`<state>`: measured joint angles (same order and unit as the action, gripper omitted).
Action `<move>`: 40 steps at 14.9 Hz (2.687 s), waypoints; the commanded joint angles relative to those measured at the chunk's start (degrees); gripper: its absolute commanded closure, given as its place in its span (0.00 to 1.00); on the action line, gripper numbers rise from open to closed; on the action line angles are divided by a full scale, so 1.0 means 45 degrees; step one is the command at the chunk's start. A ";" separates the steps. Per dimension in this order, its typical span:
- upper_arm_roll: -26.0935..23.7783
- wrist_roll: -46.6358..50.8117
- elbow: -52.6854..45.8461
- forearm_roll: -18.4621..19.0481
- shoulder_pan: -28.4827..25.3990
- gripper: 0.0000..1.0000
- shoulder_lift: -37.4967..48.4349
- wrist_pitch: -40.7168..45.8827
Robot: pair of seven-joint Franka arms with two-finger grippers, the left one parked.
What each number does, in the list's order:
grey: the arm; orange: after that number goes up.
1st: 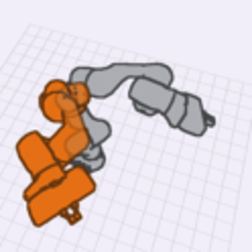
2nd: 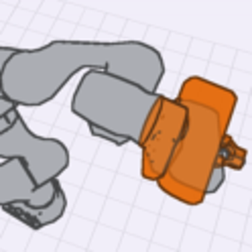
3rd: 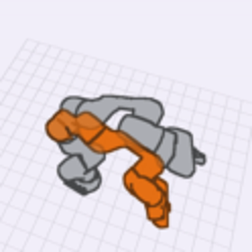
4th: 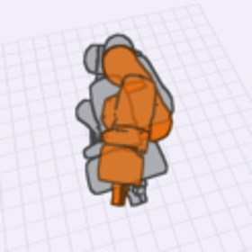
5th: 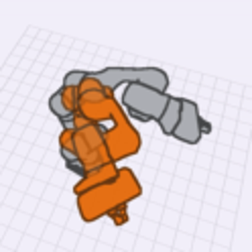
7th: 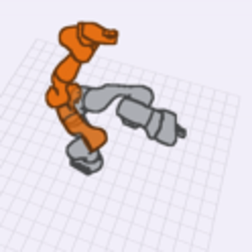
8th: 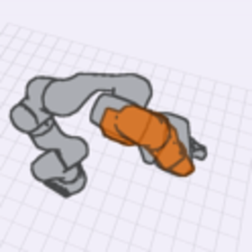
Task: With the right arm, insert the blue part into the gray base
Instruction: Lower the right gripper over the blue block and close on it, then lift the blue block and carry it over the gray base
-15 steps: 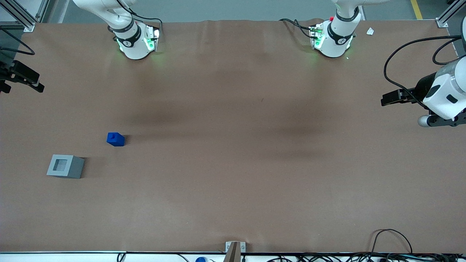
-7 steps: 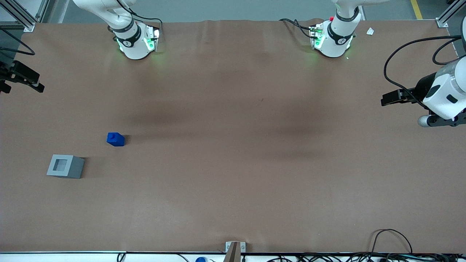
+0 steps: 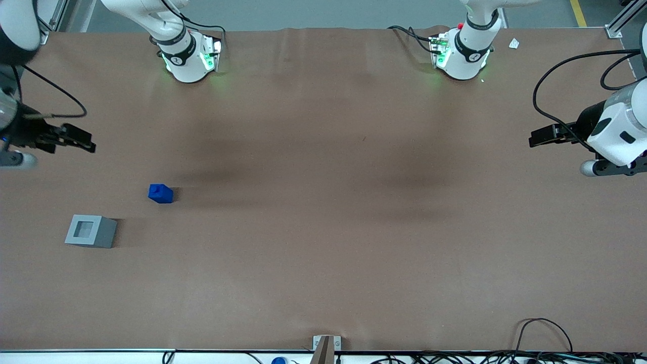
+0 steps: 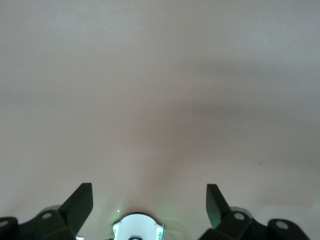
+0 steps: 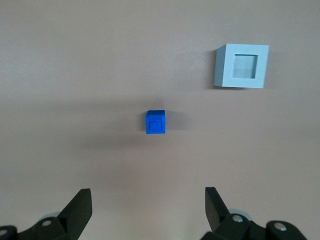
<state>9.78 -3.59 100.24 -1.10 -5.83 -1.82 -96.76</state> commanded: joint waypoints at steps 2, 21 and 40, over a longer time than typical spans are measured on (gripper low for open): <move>-0.0025 -0.0080 0.1179 -0.0048 -0.0013 0.00 -0.0452 -0.1462; -0.0084 -0.0627 0.4892 -0.0029 -0.0267 0.13 -0.3579 -0.8105; 0.0014 -0.0568 0.4057 -0.0029 0.0395 0.92 -0.4146 -0.7391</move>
<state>10.11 -5.44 120.77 -1.12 -6.32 -21.64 -133.62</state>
